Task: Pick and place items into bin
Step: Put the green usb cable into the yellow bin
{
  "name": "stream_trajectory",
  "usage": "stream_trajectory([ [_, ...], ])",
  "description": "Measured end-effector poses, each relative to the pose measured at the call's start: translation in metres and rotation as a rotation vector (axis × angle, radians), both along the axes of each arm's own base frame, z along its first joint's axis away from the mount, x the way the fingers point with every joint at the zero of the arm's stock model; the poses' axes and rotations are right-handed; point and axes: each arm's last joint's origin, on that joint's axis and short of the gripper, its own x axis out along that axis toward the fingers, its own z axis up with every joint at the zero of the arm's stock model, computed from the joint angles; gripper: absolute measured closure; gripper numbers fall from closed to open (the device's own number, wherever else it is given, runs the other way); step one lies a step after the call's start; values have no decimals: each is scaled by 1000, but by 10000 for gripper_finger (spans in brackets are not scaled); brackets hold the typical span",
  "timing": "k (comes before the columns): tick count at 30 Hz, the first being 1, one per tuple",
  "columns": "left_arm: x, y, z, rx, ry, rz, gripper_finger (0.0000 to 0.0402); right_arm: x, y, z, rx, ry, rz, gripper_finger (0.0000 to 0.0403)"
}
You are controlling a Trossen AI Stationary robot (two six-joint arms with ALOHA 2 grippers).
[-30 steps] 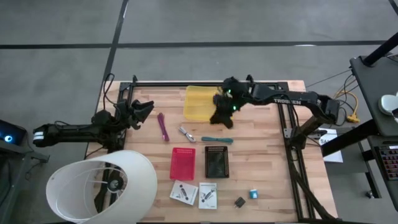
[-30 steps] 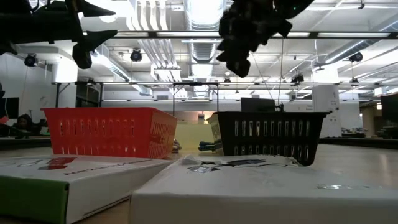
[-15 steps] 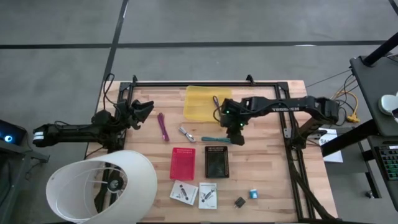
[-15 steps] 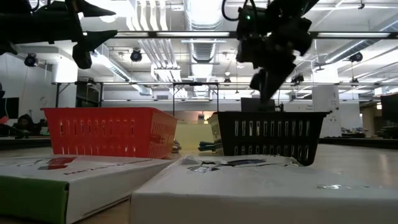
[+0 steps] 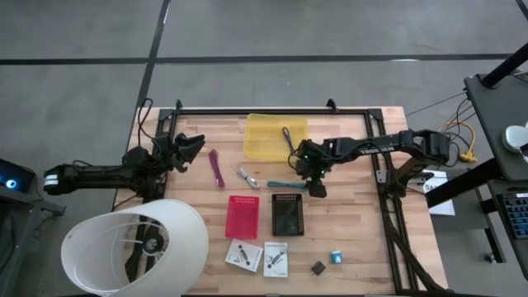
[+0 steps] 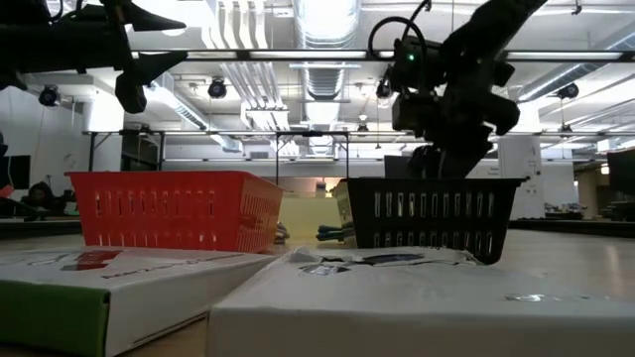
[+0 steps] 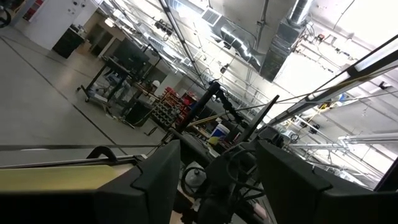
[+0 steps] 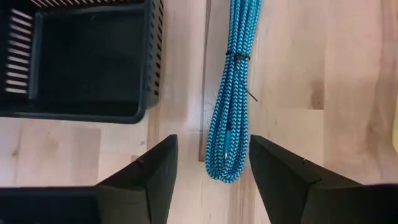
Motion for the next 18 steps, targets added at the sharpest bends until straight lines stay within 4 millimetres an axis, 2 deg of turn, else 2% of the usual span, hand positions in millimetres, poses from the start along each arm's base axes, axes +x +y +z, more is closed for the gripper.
stream_trajectory([
  [8, 0, 0, 0, -2, 0, 7, 207, -9, 2, -23, -22, -47, 30, 219],
  [18, 0, 1, 0, -7, 0, 24, 207, -10, 3, -31, -49, -45, 89, 235],
])
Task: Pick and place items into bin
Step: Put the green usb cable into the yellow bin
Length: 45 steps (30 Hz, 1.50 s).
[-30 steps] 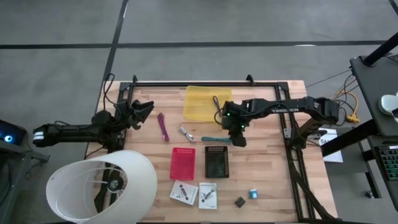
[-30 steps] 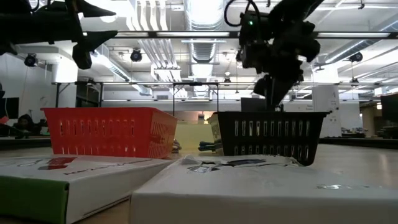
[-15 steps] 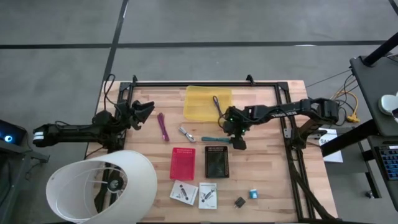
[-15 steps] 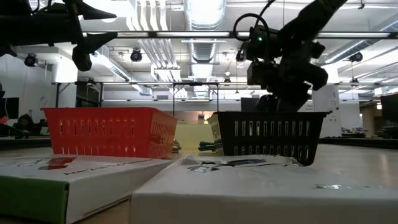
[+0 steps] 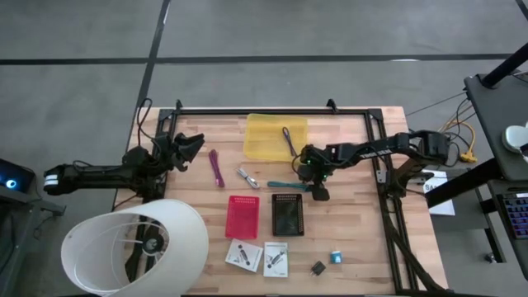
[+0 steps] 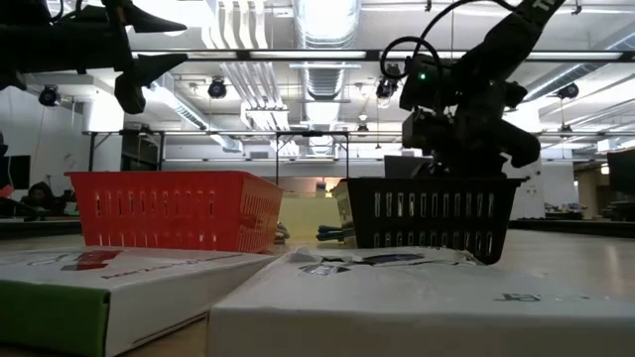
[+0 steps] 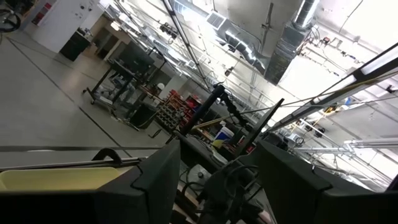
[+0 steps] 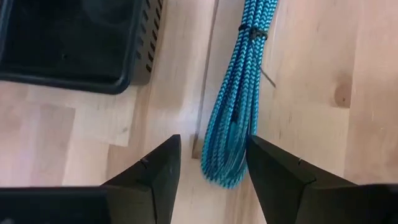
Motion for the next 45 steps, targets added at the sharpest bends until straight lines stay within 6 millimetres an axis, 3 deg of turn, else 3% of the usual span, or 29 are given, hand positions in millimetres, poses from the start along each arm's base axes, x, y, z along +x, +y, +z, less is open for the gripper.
stream_trajectory([
  [9, 0, 0, 0, 0, 0, -1, 207, 5, -2, -15, 5, 54, -84, 270],
  [19, 0, 0, 0, 0, 0, -1, 207, 1, -1, -2, 42, 38, -143, 376],
  [29, 0, 0, 0, 0, 0, -1, 207, 1, 1, 25, 157, -99, -162, 371],
  [38, 0, 0, 0, 0, 0, -1, 207, 16, -33, 52, 279, -396, -455, 378],
  [45, 0, 0, 0, 0, 0, -1, 207, 8, -68, 54, 395, -409, -801, 379],
])
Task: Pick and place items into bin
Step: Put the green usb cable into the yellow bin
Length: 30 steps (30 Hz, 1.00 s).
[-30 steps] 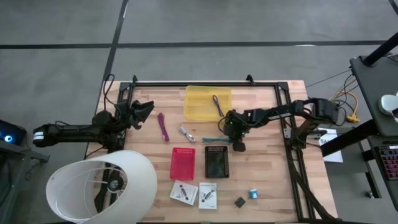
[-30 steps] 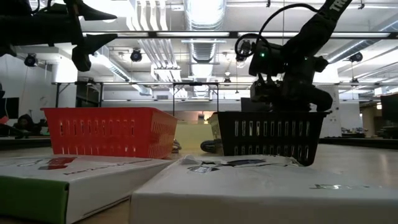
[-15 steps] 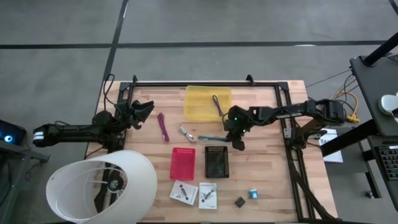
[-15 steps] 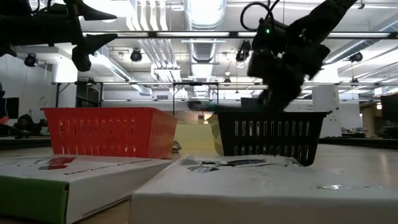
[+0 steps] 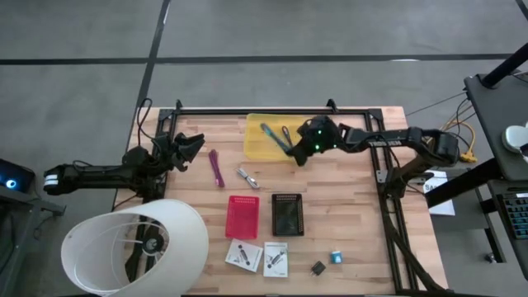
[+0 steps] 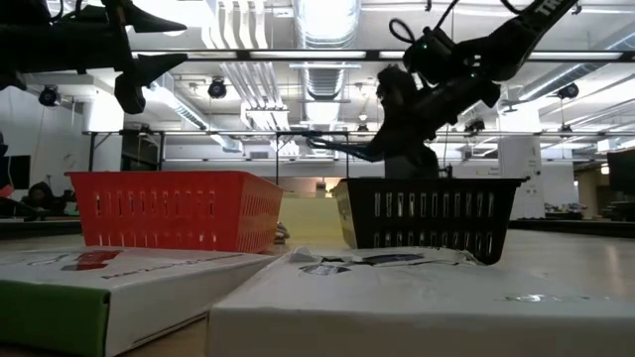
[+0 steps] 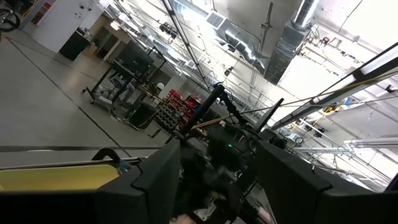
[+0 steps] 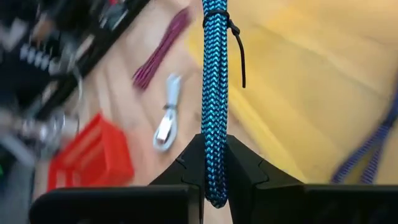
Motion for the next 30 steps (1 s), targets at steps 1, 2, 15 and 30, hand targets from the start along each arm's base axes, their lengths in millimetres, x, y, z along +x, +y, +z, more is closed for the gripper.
stream_trajectory([
  [1, 0, 0, 0, 0, 0, 0, 207, -1, -4, -1, 37, 3, -39, 379],
  [2, 0, 0, 0, 0, 0, -1, 207, -3, -8, -3, 75, 9, -80, 379],
  [15, 0, 0, 0, 0, 0, -1, 207, -5, -24, -19, 253, 53, -380, 378],
  [30, 0, 0, 0, 0, 0, -1, 207, -4, -24, -17, 200, 45, -340, 281],
])
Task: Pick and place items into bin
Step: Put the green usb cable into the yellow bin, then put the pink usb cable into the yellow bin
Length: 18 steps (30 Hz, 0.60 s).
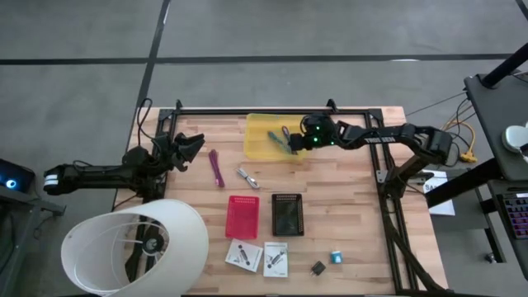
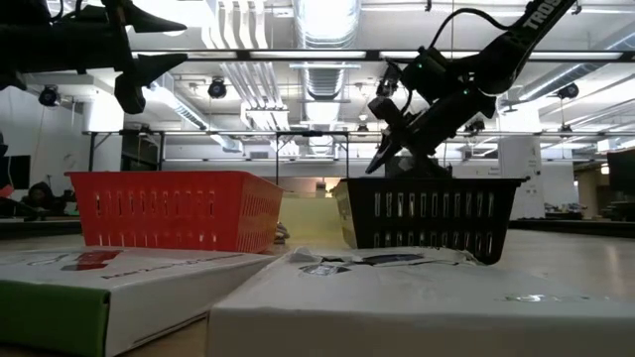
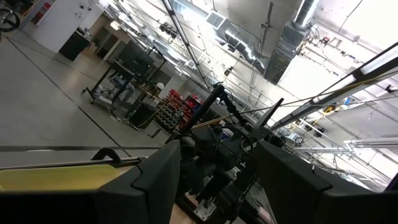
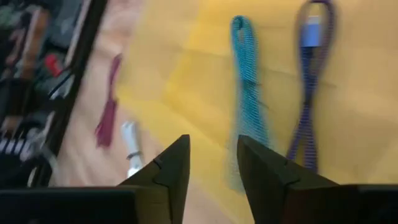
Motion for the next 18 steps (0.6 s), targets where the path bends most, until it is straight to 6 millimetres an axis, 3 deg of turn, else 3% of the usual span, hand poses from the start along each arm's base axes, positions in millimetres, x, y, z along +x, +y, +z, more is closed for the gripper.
stream_trajectory([
  [11, 0, 0, 0, -1, 4, 0, 207, 4, 14, 22, -111, -242, 550, 264],
  [18, 7, 2, -11, -126, 79, 2, 208, 3, 24, 34, -154, -289, 618, 273],
])
